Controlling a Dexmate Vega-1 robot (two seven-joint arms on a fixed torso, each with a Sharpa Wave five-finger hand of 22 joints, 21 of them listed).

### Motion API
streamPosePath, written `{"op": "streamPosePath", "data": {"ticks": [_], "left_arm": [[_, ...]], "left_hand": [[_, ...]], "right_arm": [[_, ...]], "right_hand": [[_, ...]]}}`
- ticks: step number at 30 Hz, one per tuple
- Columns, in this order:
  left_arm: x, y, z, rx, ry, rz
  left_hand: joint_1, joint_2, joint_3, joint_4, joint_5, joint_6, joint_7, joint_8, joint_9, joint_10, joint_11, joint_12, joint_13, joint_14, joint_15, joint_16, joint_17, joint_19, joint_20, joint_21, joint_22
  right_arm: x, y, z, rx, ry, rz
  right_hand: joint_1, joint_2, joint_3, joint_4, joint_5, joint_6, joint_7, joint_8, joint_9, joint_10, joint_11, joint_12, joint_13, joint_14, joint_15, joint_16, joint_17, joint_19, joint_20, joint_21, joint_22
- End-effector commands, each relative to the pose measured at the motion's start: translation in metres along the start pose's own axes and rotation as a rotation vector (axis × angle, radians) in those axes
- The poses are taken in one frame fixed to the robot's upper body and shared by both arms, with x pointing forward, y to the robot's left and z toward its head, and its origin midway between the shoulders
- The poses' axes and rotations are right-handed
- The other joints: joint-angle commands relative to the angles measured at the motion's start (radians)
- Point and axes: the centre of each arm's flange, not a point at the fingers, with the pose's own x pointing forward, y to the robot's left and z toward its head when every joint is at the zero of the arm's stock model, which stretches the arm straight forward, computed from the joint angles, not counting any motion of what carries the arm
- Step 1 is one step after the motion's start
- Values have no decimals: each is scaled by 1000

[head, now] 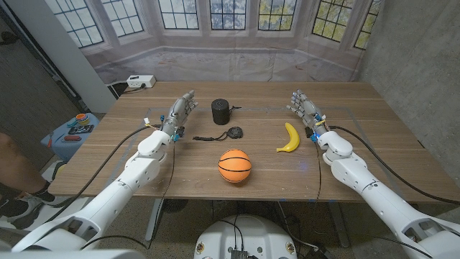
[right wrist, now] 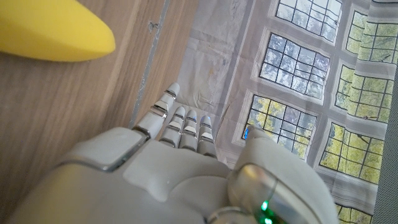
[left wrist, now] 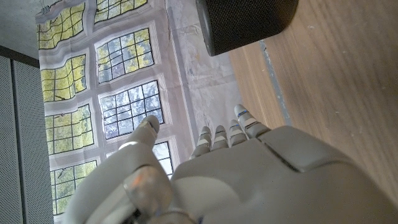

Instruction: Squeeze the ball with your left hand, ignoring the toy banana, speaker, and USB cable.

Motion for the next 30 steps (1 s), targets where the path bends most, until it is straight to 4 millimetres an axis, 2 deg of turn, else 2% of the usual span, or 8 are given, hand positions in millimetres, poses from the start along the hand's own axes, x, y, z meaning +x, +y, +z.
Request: {"op": "streamPosePath", "data": {"ticks": [1, 14, 30], "left_arm": [[-2, 2, 7, 41, 5, -24], [3, -6, 20, 82, -2, -60], [3, -18, 40, 151, -12, -120]], "left_hand": [[17, 3, 6, -13, 12, 3, 9, 7, 4, 5, 3, 3, 4, 2, 4, 5, 2, 8, 1, -6, 2], [40, -1, 14, -40, 19, 4, 9, 8, 4, 6, 4, 3, 4, 4, 4, 5, 2, 13, 0, -16, 2], [71, -6, 23, -73, 28, 1, 12, 8, 4, 6, 6, 2, 4, 7, 6, 5, 2, 19, 4, -30, 2]], "right_arm": [[3, 5, -1, -3, -4, 4], [16, -2, 3, -19, -18, 13], [19, -11, 8, -27, -32, 11]], "right_hand": [[1, 2, 9, 1, 4, 7, -2, 5, 3, 10, -1, 4, 3, 3, 4, 7, 2, 6, 9, 4, 4], [0, 2, 12, -2, 4, 7, -1, 6, 2, 2, -3, 1, 1, 0, 4, 7, -3, 6, 9, 4, 4], [-2, 2, 16, -5, 4, 9, 0, 6, 2, 2, 1, 1, 0, -2, 4, 7, -9, 5, 9, 4, 4]]}}
